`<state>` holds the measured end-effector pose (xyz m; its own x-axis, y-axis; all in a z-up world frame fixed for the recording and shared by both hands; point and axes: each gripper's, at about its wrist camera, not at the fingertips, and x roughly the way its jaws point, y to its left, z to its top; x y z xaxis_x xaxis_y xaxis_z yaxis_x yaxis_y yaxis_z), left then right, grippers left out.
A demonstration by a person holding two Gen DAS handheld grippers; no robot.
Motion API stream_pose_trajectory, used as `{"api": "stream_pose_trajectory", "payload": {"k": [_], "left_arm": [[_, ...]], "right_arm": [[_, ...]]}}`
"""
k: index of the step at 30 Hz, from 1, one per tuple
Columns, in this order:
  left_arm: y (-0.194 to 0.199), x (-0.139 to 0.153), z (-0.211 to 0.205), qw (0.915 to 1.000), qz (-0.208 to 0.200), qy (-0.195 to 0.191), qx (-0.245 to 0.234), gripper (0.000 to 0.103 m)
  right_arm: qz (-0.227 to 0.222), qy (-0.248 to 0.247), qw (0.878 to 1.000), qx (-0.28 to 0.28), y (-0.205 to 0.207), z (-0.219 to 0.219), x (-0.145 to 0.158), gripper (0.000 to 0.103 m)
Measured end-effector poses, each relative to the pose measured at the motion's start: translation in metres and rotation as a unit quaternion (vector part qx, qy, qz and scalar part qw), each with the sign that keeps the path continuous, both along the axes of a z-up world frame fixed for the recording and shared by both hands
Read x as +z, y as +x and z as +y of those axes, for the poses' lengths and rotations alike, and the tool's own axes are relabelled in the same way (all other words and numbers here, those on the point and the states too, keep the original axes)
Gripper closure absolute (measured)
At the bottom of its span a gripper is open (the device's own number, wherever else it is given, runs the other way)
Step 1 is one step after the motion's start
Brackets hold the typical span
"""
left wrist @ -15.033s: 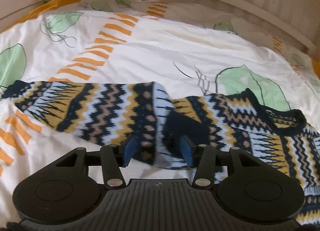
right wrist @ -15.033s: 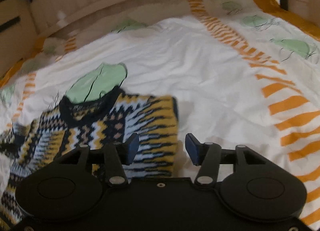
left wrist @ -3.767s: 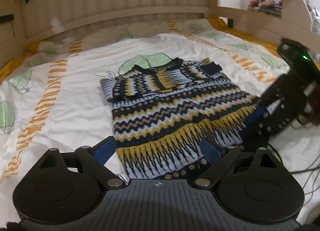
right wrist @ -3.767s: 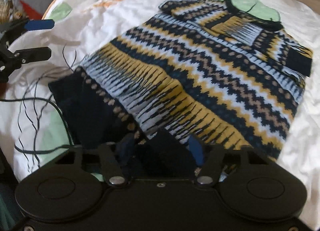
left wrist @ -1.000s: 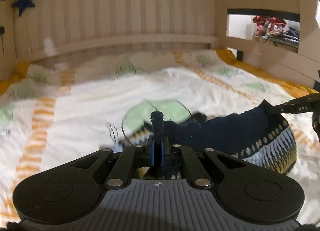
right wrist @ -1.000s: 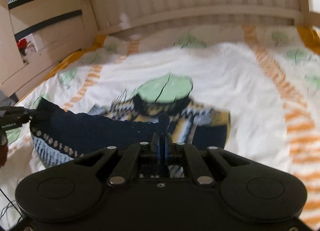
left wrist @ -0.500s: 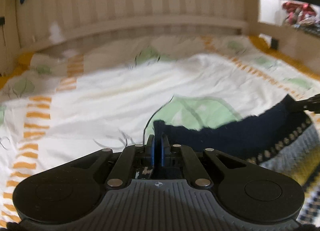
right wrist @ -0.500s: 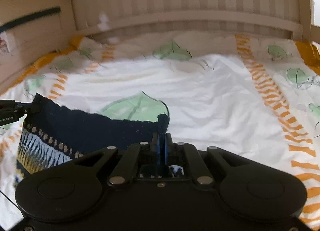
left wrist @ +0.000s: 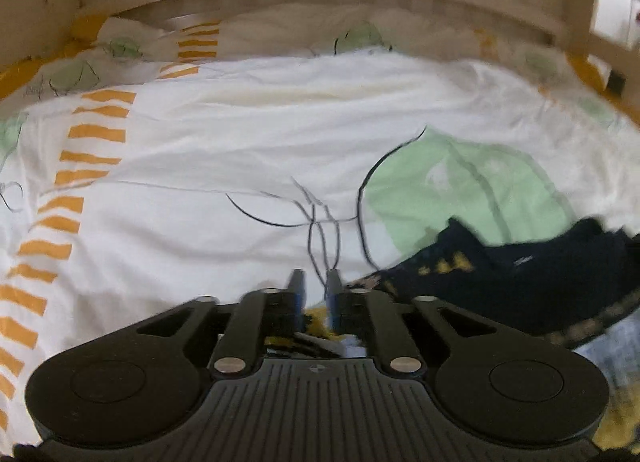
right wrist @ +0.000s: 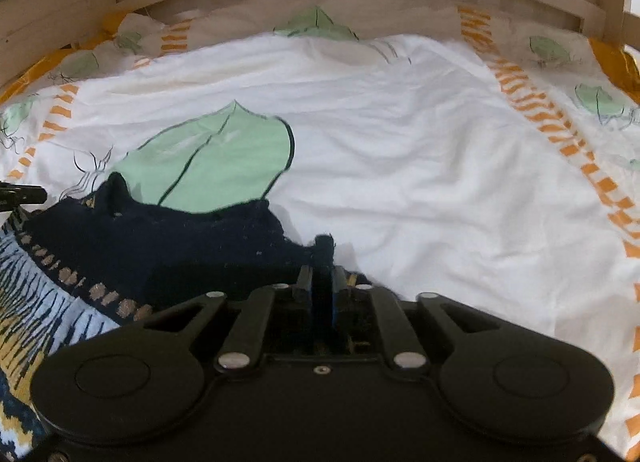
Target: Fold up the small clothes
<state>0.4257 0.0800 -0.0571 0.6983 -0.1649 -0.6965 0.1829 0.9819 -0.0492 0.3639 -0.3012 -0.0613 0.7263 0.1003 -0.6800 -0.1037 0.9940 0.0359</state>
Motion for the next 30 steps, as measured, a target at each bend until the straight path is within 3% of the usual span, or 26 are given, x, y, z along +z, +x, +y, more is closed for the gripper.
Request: {"api": "stream_pose_trajectory", "payload": {"k": [1,4,6,7,8,14,18,27,30], "left_arm": [[-0.004,0.007,0.002,0.9999,0.000,-0.015,-0.005,0.066],[-0.031,0.032,0.008,0.9983,-0.025,-0.049,-0.017,0.051],[-0.051,0.045,0.008,0.9973,-0.038,-0.058,-0.025,0.035],[-0.060,0.048,0.009,0.9970,-0.040,-0.060,-0.029,0.025],[-0.069,0.050,0.008,0.9967,-0.037,-0.063,-0.034,0.023],[-0.103,0.039,0.002,0.9967,-0.009,-0.073,-0.034,0.023],[-0.101,0.021,-0.004,0.9961,0.006,-0.075,-0.047,0.023],[-0.082,-0.004,-0.003,0.9921,0.043,-0.102,-0.059,0.025],[-0.078,-0.010,-0.002,0.9916,0.053,-0.104,-0.056,0.030]], "right_arm": [[-0.008,-0.008,1.000,-0.005,-0.004,-0.001,0.005,0.058],[-0.034,0.004,0.999,-0.017,-0.019,-0.008,0.023,0.053],[-0.048,0.020,0.998,-0.021,-0.032,-0.013,0.036,0.047],[-0.054,0.032,0.998,-0.019,-0.041,-0.015,0.042,0.038],[-0.056,0.043,0.997,-0.016,-0.049,-0.017,0.047,0.030],[-0.052,0.079,0.996,-0.006,-0.098,-0.017,0.056,0.022],[-0.043,0.107,0.993,-0.005,-0.115,-0.018,0.052,0.022],[-0.018,0.122,0.992,0.009,-0.109,-0.021,0.026,0.022],[-0.010,0.114,0.993,0.007,-0.102,-0.023,0.017,0.022]]}}
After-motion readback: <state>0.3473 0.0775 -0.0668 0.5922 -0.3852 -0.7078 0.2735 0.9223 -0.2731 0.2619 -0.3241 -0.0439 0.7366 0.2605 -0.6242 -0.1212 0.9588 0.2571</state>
